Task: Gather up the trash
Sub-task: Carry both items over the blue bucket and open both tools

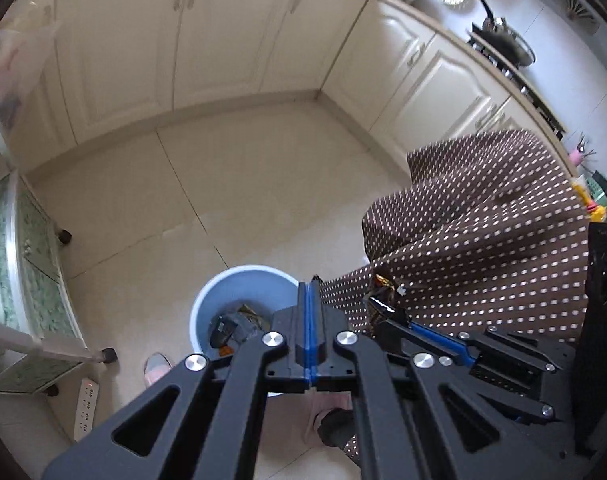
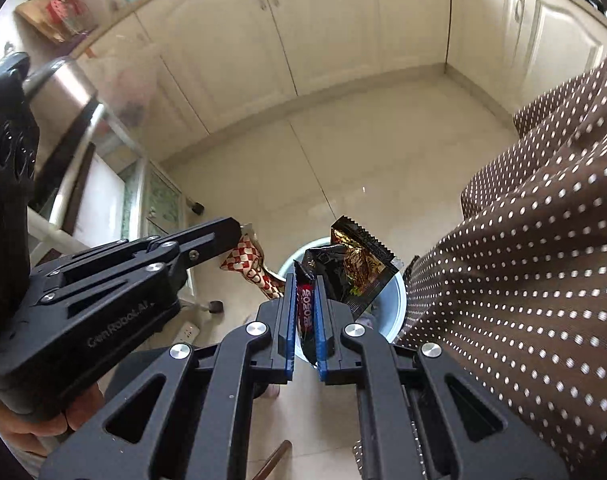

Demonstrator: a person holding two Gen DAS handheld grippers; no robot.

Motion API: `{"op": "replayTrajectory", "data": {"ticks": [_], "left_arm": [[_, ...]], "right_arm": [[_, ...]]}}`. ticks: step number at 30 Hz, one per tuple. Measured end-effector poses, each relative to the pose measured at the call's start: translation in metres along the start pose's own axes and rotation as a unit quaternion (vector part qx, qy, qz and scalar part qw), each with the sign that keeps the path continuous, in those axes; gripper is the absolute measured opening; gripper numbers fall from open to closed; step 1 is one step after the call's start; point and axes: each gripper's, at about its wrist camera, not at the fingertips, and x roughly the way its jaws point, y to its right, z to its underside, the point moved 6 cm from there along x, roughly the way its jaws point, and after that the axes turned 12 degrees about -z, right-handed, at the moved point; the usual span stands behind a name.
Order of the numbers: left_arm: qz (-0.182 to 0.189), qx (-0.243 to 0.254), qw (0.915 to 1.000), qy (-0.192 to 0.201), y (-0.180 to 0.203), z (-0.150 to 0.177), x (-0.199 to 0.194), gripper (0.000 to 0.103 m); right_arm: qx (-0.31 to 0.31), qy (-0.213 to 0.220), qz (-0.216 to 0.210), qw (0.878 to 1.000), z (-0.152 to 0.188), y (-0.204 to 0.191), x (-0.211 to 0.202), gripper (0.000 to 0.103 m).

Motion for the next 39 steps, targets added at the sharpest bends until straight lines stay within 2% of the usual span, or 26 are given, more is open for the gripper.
{"op": "replayTrajectory", "data": {"ticks": [3,8,9,12,15,17,25,32,37,39], "left_arm": [[-0.008,0.011,0.9999,-0.01,0.005,-0.003,0.019,0.0],[0.004,0.019,0.9994,-0.028,0.015,-0.004,0.04,0.002],[0.005,0.021,0.9993,-0.031,0.017,-0.003,0.043,0.004],[0.01,0.027,0.9987,-0.042,0.018,0.004,0.048,0.026],[0.016,0.024,0.998,-0.056,0.016,0.01,0.055,0.029],[0.014,0.016,0.9978,-0.063,0.009,0.015,0.058,0.034],[0.016,-0.012,0.9969,-0.076,-0.015,0.029,0.058,0.038],[0.012,-0.032,0.9974,-0.063,-0.028,0.022,0.051,0.039],[0.012,-0.045,0.9976,-0.051,-0.035,0.013,0.041,0.041],[0.01,-0.048,0.9977,-0.047,-0.038,0.01,0.038,0.042]], "right_arm": [[0.01,-0.007,0.002,1.0,0.003,0.014,0.007,0.007],[0.025,-0.019,0.002,1.0,0.009,0.028,0.022,0.007],[0.027,-0.021,0.002,0.999,0.01,0.03,0.024,0.007],[0.031,-0.025,0.002,0.999,0.012,0.032,0.029,0.007],[0.033,-0.03,0.001,0.999,0.014,0.032,0.033,0.007],[0.034,-0.036,-0.002,0.999,0.016,0.031,0.037,0.007],[0.038,-0.046,-0.009,0.998,0.018,0.025,0.048,0.007],[0.029,-0.045,-0.006,0.999,0.009,0.02,0.056,0.008],[0.02,-0.03,0.009,0.999,-0.003,0.02,0.054,0.013],[0.018,-0.021,0.014,1.0,-0.008,0.02,0.051,0.019]]}}
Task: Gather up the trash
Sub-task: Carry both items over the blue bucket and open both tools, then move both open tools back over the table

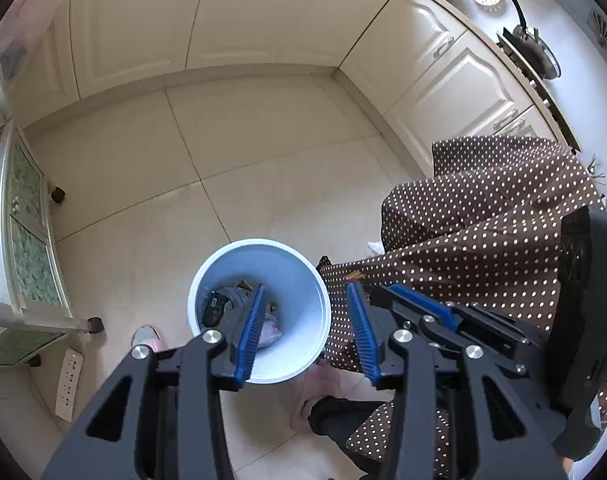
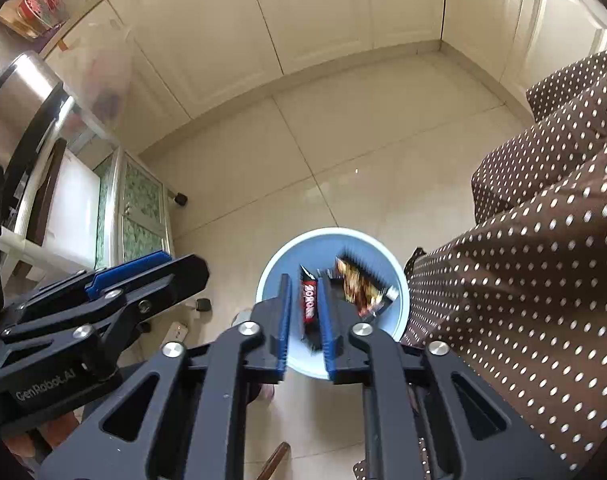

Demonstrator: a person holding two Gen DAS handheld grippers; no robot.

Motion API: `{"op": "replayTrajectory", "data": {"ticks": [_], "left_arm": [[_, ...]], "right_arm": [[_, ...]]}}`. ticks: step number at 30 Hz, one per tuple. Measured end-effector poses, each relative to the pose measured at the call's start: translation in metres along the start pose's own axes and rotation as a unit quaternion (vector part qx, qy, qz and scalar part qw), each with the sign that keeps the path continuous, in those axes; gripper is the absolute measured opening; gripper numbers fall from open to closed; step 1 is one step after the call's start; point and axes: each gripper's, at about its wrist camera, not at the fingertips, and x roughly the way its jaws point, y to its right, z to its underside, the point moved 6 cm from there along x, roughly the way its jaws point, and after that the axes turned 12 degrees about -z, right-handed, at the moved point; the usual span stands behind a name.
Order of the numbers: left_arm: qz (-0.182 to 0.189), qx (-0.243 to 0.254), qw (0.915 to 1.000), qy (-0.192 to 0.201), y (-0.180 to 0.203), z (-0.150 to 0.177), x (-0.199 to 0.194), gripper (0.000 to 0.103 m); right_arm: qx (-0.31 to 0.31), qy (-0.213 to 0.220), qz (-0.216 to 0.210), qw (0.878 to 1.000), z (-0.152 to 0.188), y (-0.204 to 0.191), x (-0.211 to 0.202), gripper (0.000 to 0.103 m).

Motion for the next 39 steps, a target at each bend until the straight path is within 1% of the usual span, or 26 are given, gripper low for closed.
{"op": "replayTrajectory", "data": {"ticks": [1,5,7,8,10,13,16,17,19,21,24,26,28,29,31,34,36,37,39], "left_arm": [[-0.003,0.0,1.0,0.001,0.0,-0.001,-0.002,0.042],[-0.001,0.003,0.9999,0.01,0.002,-0.002,-0.012,0.043],[0.0,0.006,0.9999,0.013,0.005,-0.001,-0.018,0.043],[0.0,0.008,0.9998,0.016,0.007,0.0,-0.022,0.043],[0.0,0.013,0.9996,0.023,0.012,0.001,-0.031,0.043],[0.009,0.02,0.9991,0.037,0.021,0.003,-0.049,0.044],[0.017,0.03,0.9979,0.054,0.031,0.003,-0.071,0.045],[0.02,0.034,0.9973,0.061,0.035,0.002,-0.079,0.046],[0.027,0.042,0.996,0.074,0.044,0.003,-0.096,0.046],[0.035,0.054,0.9939,0.089,0.056,0.003,-0.113,0.047],[0.048,0.079,0.9886,0.118,0.083,0.003,-0.146,0.049],[0.062,0.096,0.9849,0.131,0.102,0.005,-0.163,0.051],[0.073,0.113,0.9804,0.144,0.122,0.008,-0.179,0.054],[0.079,0.126,0.9773,0.151,0.135,0.01,-0.188,0.057],[0.084,0.149,0.9719,0.162,0.157,0.014,-0.201,0.059],[0.095,0.18,0.9642,0.171,0.191,0.023,-0.213,0.063],[0.104,0.203,0.9591,0.168,0.218,0.03,-0.215,0.063],[0.108,0.21,0.9573,0.167,0.227,0.033,-0.215,0.063],[0.115,0.229,0.953,0.161,0.254,0.038,-0.213,0.063]], "right_arm": [[-0.001,0.004,0.003,1.0,-0.002,0.001,-0.002,0.021],[-0.019,0.014,0.023,0.999,-0.004,0.0,-0.013,0.022],[-0.033,0.019,0.046,0.998,-0.003,-0.002,-0.019,0.022],[-0.046,0.023,0.064,0.997,-0.003,-0.004,-0.026,0.022],[-0.057,0.028,0.079,0.995,-0.001,-0.006,-0.035,0.024],[-0.078,0.041,0.106,0.991,0.001,-0.01,-0.059,0.027],[-0.087,0.056,0.122,0.987,0.002,-0.012,-0.084,0.028],[-0.093,0.067,0.132,0.985,0.002,-0.013,-0.099,0.029],[-0.094,0.081,0.137,0.983,0.003,-0.018,-0.117,0.033],[-0.09,0.099,0.13,0.982,0.004,-0.021,-0.145,0.035],[-0.096,0.131,0.146,0.976,0.008,-0.02,-0.189,0.039],[-0.097,0.152,0.162,0.97,0.011,-0.021,-0.216,0.042],[-0.092,0.172,0.176,0.965,0.017,-0.016,-0.244,0.045],[-0.086,0.188,0.19,0.96,0.022,-0.01,-0.265,0.045],[-0.076,0.207,0.203,0.954,0.031,0.0,-0.29,0.049],[-0.048,0.237,0.229,0.943,0.049,0.031,-0.334,0.051],[-0.026,0.248,0.239,0.939,0.059,0.051,-0.356,0.052],[-0.012,0.254,0.25,0.934,0.067,0.066,-0.369,0.052],[0.01,0.26,0.259,0.93,0.079,0.088,-0.384,0.052]]}}
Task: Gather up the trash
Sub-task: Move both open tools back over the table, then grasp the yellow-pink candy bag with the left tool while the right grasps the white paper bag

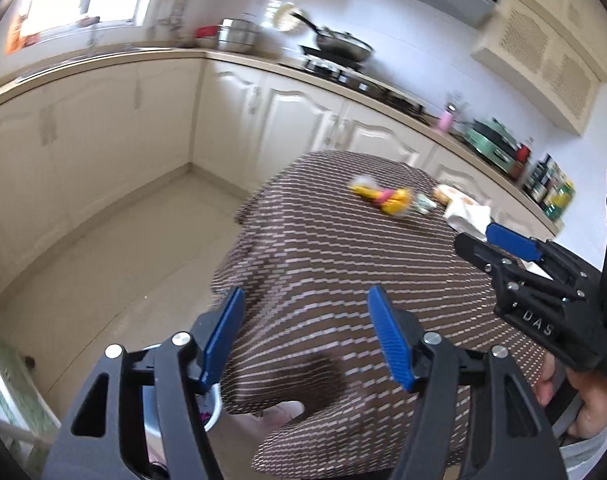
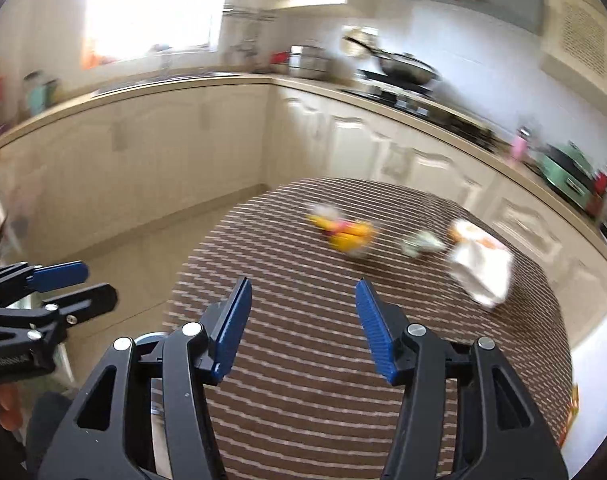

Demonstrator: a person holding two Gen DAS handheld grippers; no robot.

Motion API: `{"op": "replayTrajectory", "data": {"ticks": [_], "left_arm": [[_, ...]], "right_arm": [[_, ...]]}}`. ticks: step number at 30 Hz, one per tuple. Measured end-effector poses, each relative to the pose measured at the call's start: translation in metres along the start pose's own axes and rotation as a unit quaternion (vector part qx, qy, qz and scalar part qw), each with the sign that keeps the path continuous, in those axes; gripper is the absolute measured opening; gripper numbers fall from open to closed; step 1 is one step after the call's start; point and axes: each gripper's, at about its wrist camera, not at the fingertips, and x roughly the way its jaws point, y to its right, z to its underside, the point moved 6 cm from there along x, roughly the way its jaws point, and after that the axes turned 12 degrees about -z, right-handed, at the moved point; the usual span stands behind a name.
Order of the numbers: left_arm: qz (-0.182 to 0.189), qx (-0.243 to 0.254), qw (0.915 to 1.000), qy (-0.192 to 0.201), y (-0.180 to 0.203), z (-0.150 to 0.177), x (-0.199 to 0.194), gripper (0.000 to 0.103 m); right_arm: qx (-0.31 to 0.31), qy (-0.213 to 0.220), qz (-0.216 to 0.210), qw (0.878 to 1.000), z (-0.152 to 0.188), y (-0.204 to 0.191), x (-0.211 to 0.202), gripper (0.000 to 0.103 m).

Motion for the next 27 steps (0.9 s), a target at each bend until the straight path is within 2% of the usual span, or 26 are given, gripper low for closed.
{"op": "replayTrajectory", "data": {"ticks": [6,9,18,23,27], "left_arm": [[0.022,0.048,0.9985,-0.016,0.063,-0.016,0.037,0.063],[0.033,0.05,0.9979,-0.027,0.084,-0.026,0.057,0.063],[0.014,0.04,0.9989,-0.022,0.135,-0.075,0.12,0.069],[-0.01,0.033,0.9993,-0.017,0.147,-0.091,0.156,0.069],[-0.017,0.032,0.9984,-0.044,0.154,-0.093,0.184,0.069]], "right_arm": [[0.052,-0.001,0.036,0.998,0.019,0.068,-0.012,0.052],[0.07,0.0,0.048,0.996,0.023,0.094,-0.01,0.053],[0.116,0.004,0.07,0.991,0.02,0.156,0.008,0.056],[0.129,0.012,0.092,0.987,0.018,0.184,0.011,0.065],[0.133,0.011,0.109,0.985,0.016,0.203,0.014,0.072]]}}
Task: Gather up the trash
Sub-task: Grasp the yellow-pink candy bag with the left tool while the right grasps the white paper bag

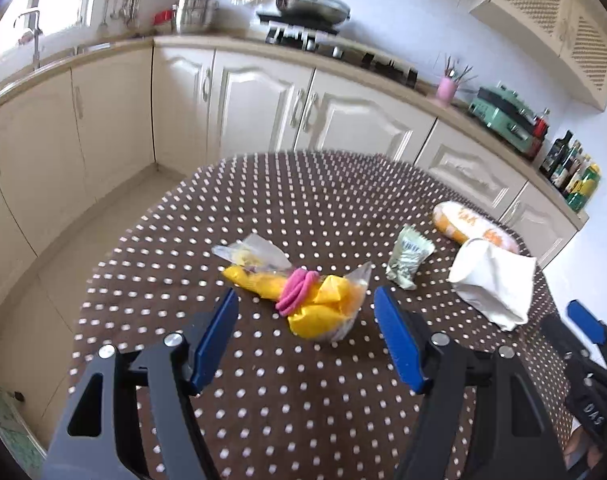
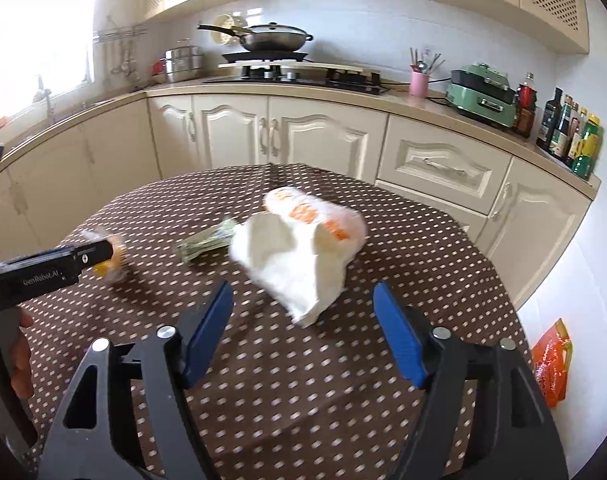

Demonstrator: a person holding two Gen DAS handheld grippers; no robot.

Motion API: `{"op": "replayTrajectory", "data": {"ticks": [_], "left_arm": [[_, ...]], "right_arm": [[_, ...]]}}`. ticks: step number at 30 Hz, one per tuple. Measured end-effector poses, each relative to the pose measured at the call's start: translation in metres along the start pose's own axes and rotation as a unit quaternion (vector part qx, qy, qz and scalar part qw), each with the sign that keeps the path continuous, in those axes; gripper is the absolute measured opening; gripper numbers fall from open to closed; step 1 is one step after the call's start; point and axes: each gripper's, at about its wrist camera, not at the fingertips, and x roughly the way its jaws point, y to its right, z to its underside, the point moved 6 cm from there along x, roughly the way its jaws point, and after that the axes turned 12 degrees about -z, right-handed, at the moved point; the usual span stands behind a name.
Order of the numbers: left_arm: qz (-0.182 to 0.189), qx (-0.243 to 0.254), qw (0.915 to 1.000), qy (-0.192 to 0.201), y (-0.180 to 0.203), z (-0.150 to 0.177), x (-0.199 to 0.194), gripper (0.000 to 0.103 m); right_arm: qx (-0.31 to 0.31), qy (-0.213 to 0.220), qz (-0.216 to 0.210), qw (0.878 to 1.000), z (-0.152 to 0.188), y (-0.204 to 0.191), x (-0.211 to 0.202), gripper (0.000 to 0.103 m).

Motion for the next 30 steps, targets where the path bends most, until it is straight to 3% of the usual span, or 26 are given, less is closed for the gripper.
{"op": "replayTrajectory", "data": {"ticks": [4,9,11,13,14,16,17,18,24,30], "left_arm": [[-0.017,0.02,0.9996,-0.006,0.007,-0.004,0.017,0.068],[-0.011,0.036,0.9993,-0.008,0.012,-0.001,0.02,0.045],[-0.011,0.047,0.9988,-0.003,0.015,0.001,0.016,0.044],[-0.005,0.058,0.9983,0.002,0.019,0.004,0.009,0.044],[0.0,0.06,0.9982,0.006,0.019,0.006,0.005,0.043],[0.011,0.063,0.9979,0.011,0.02,0.007,-0.004,0.043],[0.017,0.066,0.9976,0.016,0.021,0.008,-0.01,0.043],[0.02,0.068,0.9973,0.019,0.021,0.009,-0.014,0.043],[0.048,0.064,0.9961,0.038,0.008,0.018,-0.052,0.042],[0.056,0.042,0.9957,0.061,-0.023,0.028,-0.096,0.042]], "right_arm": [[0.033,-0.001,-0.018,0.999,-0.007,0.016,0.012,0.074],[0.056,-0.015,-0.025,0.998,-0.01,0.025,0.032,0.073],[0.056,-0.023,-0.027,0.998,-0.008,0.024,0.04,0.066],[0.062,-0.03,-0.034,0.997,-0.004,0.023,0.045,0.048],[0.062,-0.032,-0.033,0.997,-0.003,0.023,0.047,0.044],[0.061,-0.033,-0.046,0.997,-0.003,0.02,0.047,0.012],[0.059,-0.032,-0.045,0.997,-0.003,0.02,0.046,0.011],[0.056,-0.031,-0.042,0.997,-0.004,0.019,0.044,0.002],[0.038,-0.003,-0.047,0.998,-0.01,0.002,0.013,0.002],[0.016,0.022,-0.083,0.996,-0.018,-0.041,-0.02,0.002]]}}
